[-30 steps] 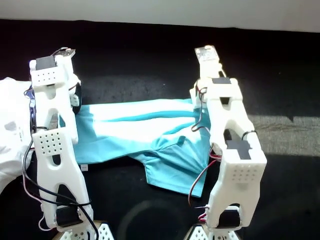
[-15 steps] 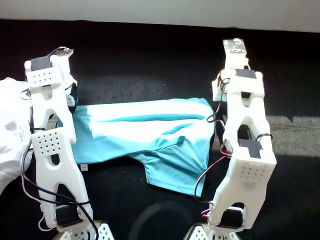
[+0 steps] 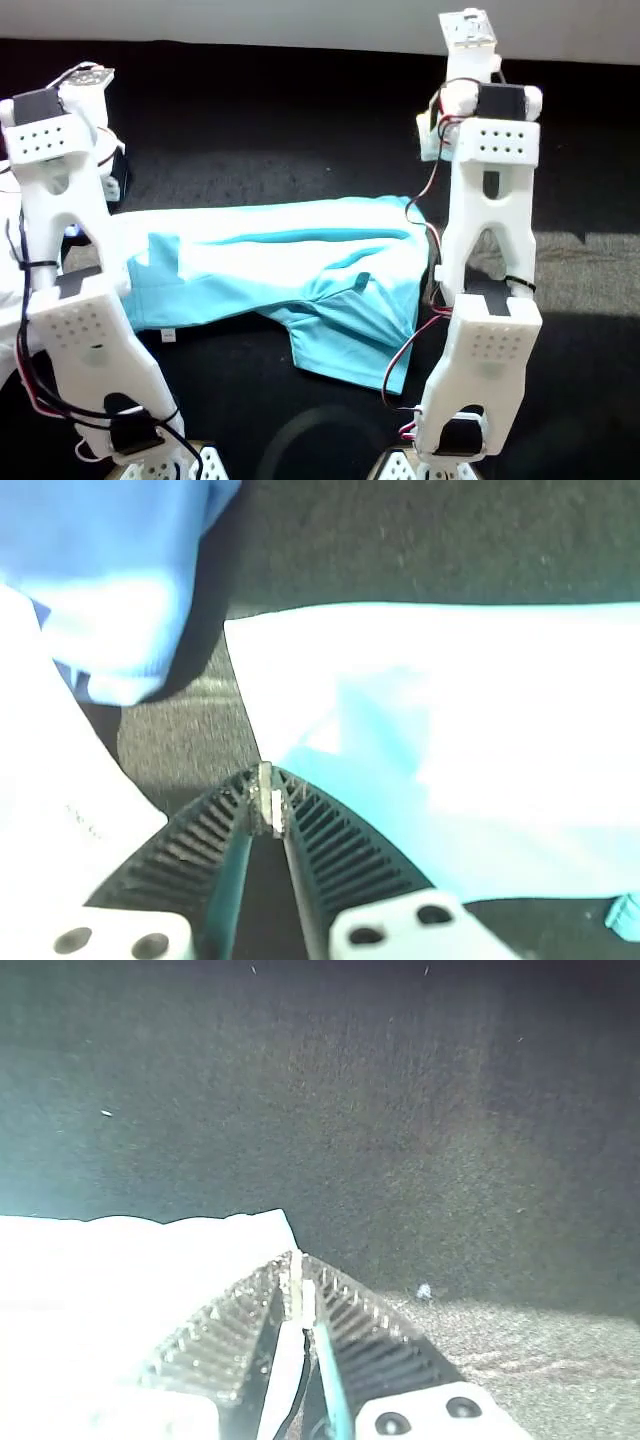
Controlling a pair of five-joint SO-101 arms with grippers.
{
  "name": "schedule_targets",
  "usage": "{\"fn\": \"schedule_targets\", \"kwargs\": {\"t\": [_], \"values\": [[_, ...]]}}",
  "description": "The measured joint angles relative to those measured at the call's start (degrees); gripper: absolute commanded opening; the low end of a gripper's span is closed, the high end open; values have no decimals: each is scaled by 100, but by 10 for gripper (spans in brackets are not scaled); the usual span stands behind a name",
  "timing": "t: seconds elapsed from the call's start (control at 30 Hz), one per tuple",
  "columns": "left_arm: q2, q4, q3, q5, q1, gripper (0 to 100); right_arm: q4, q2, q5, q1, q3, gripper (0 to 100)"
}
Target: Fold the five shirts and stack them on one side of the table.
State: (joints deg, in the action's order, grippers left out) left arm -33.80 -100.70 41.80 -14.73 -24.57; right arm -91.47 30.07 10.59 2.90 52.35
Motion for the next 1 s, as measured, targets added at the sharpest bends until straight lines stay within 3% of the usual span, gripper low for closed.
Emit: {"fn": "schedule_targets", "kwargs": {"t": [0.13,0.4,0.53,0.8,1.0], "values": [[1152,97,-1758,0,44,9,-774,0,0,123,1081,7],[1556,2171,-4607,0,-343,9,-897,-229,0,519,958,7],[1556,2989,-5275,0,-475,9,-897,-1037,0,888,0,7],[1574,3886,-5371,0,-826,9,-870,-3095,44,1451,-2699,7],[1635,3824,-5371,0,-835,9,527,-3912,396,1600,-5345,7]]}}
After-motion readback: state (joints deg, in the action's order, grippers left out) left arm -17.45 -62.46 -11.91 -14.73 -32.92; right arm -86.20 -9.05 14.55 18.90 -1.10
